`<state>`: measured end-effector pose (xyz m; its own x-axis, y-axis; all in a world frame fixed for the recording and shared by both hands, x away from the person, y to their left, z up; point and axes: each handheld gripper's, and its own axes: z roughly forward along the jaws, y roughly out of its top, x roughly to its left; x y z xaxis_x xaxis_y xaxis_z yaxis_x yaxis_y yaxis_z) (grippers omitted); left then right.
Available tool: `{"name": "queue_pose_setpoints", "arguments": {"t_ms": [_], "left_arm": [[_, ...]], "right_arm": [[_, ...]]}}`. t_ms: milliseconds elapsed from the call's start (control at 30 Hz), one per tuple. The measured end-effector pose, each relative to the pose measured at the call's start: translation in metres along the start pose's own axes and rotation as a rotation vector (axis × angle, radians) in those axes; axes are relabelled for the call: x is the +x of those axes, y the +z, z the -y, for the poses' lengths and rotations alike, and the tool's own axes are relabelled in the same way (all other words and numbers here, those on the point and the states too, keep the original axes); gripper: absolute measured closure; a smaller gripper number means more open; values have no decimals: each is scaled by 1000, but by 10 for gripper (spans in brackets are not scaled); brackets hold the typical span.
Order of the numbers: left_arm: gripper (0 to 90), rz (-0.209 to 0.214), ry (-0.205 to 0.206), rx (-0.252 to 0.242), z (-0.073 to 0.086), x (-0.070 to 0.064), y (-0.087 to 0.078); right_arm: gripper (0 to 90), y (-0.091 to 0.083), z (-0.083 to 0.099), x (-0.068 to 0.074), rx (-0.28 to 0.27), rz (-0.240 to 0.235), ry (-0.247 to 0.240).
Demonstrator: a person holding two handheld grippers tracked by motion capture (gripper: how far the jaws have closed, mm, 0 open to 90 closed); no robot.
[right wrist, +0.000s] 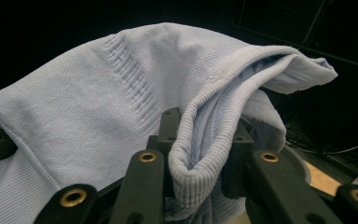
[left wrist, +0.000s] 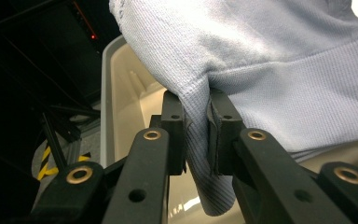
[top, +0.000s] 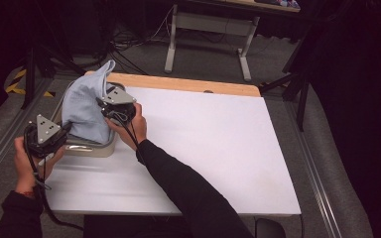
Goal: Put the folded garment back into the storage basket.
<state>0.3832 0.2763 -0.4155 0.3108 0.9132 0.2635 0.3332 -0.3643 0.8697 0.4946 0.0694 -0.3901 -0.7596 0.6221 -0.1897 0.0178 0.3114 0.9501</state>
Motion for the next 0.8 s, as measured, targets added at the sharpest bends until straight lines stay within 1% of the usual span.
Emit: {"name": "queue_pose_setpoints", "arguments": {"t_ms": [67,133,200,267,300,400,500,567,600,633,700,733,800], "left_arm": [[796,5,1,12,3,-1,1],[796,4,10,29,4,-3,2],[793,6,16,40,6,-4,3],[791,9,21,45,7,-5,3],[788,9,14,44,8,-6,4],[781,6,25,55,9,-8,4],[760,3,17,55,9,-7,3],[729,-7,7,52,10,-6,2],[718,-2,1,51,10,-5,1],[723,6,-1,35,11,-4,-1],[706,15,-21,5,11,-2,-4],[698,19,-28,-3,11,-1,-5],[692,18,-22,-8,10,-3,-6]], "right_arm": [[744,1,4,1,8,-4,12],[744,2,9,2,19,-2,24],[743,3,15,4,33,-3,26],[743,4,19,3,42,-7,34],[743,5,21,3,46,-10,39],[743,5,24,3,56,-14,46],[743,5,26,2,60,-19,55],[743,4,28,3,63,-20,57],[743,4,28,3,65,-20,56],[744,4,29,3,69,-20,56],[749,5,31,5,83,-36,43],[750,5,31,5,84,-30,33],[750,5,32,4,80,-38,50]]}}
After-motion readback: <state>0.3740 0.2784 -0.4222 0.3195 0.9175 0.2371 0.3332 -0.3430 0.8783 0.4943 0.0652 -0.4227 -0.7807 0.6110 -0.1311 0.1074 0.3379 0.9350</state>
